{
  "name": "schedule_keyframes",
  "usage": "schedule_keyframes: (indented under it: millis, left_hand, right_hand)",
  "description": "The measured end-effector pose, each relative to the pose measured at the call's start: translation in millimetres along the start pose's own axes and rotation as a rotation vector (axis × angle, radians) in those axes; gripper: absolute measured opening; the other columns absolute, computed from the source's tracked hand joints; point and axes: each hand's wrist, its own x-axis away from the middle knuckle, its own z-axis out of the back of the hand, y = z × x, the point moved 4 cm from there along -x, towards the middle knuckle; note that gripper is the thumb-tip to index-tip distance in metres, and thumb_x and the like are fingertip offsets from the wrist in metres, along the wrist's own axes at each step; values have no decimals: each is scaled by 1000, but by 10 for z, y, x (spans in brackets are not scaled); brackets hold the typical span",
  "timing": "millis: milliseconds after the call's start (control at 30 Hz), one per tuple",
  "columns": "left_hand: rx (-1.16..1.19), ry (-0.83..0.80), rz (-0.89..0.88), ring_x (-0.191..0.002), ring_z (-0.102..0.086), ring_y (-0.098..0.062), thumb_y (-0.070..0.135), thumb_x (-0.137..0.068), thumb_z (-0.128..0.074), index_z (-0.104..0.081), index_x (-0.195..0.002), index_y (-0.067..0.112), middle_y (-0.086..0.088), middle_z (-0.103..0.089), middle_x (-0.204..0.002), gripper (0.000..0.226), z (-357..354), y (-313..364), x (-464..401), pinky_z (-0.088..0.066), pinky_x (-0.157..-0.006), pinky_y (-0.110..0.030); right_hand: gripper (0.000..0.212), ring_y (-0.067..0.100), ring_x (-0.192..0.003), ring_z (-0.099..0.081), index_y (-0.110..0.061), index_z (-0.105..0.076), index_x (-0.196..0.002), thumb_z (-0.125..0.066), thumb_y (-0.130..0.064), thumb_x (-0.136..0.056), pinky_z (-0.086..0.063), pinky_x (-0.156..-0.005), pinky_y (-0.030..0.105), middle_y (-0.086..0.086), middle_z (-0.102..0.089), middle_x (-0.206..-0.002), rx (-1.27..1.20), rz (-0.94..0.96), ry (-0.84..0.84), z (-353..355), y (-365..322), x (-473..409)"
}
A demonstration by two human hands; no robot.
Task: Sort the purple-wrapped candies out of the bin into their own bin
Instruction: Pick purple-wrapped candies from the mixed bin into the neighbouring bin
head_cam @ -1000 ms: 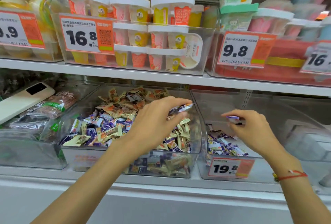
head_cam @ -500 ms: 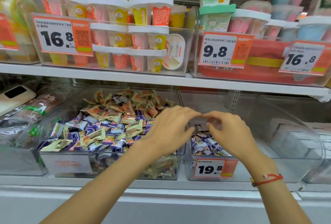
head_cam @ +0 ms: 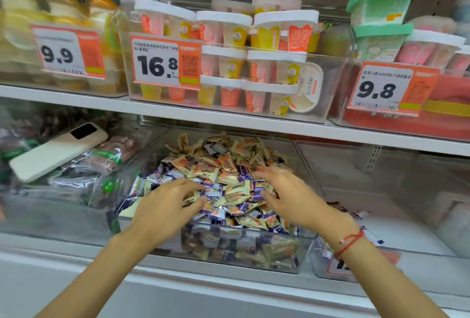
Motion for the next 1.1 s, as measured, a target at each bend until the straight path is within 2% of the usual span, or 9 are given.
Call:
schedule_keyframes:
  millis: [67, 133, 300, 433, 567, 633, 767, 933, 1100]
  left_hand:
    - [-12, 27, 4, -113, -53, -6, 51, -95, -40, -56, -126, 40, 22, -52, -130, 36, 14, 28, -12, -45, -68, -23]
    - [-15, 39, 28, -111, -55, -9, 46, -97, -41, -55, -127, 39, 20, -54, -129, 34, 10, 16, -14, -46, -68, -24]
    - [57, 59, 71, -117, -51, -12, 34, -90, -56, -56, -125, 37, 13, -54, -130, 35, 50, -36, -81, -48, -75, -28]
    - [74, 6, -33, -122, -48, -13, 36, -90, -60, -60, -122, 35, 9, -56, -131, 32, 34, 72, -280, -48, -90, -34]
    - [25, -151, -42, -138, -31, -20, 43, -92, -56, -37, -145, 30, 4, -39, -148, 57, -101, 94, -431, -36, -106, -38]
    - [36, -238, -32, -141, -22, -21, 45, -91, -57, -31, -147, 31, 4, -35, -151, 64, -139, 59, -479, -33, -108, -41]
    - [-19, -270, -55, -133, -35, -23, 51, -80, -68, -38, -142, 39, 0, -48, -142, 70, -104, 35, -521, -39, -101, -39]
    - [9, -16, -159, -112, -55, -17, 49, -83, -66, -61, -121, 40, 7, -66, -117, 39, -42, 92, -368, -47, -84, -33]
    - [13, 175, -229, -90, -63, -17, 42, -93, -56, -67, -116, 28, 3, -72, -91, 30, 72, 200, -223, -32, -71, -24]
  right_hand:
    - [61, 24, -144, -18, -20, -20, -153, -42, -5, -97, -26, -114, 39, 8, -22, -157, 71, 16, -150, -138, -22, -145]
    - [63, 25, -142, -21, -19, -16, -153, -40, -4, -96, -29, -112, 41, 7, -24, -156, 155, 19, -159, -179, -4, -250]
    - [51, 26, -125, -47, -19, -35, -146, -48, -11, -97, -45, -95, 38, 7, -46, -138, 305, 111, -120, -142, -77, -272]
    - [45, 18, -121, -53, -27, -48, -139, -58, -30, -95, -45, -92, 33, -3, -53, -136, 249, 131, 6, -40, -64, -117]
    - [46, 10, -117, -57, -35, -51, -136, -58, -45, -92, -47, -92, 30, -11, -57, -133, 112, 94, 131, -4, 12, 54]
    - [45, 7, -110, -60, -41, -52, -133, -58, -48, -90, -49, -84, 27, -17, -60, -128, 84, 84, 222, -6, 58, 138]
    - [39, 12, -90, -64, -36, -62, -124, -66, -43, -85, -48, -74, 27, -11, -71, -104, 63, 101, 377, -8, 121, 207]
    - [43, 12, -86, -59, -30, -60, -126, -61, -47, -86, -42, -74, 29, -6, -71, -106, 39, 106, 425, 37, 179, 247]
    - [49, 11, -83, -58, -38, -46, -134, -57, -49, -87, -47, -67, 26, -15, -63, -95, -101, 109, 406, 96, 129, 404]
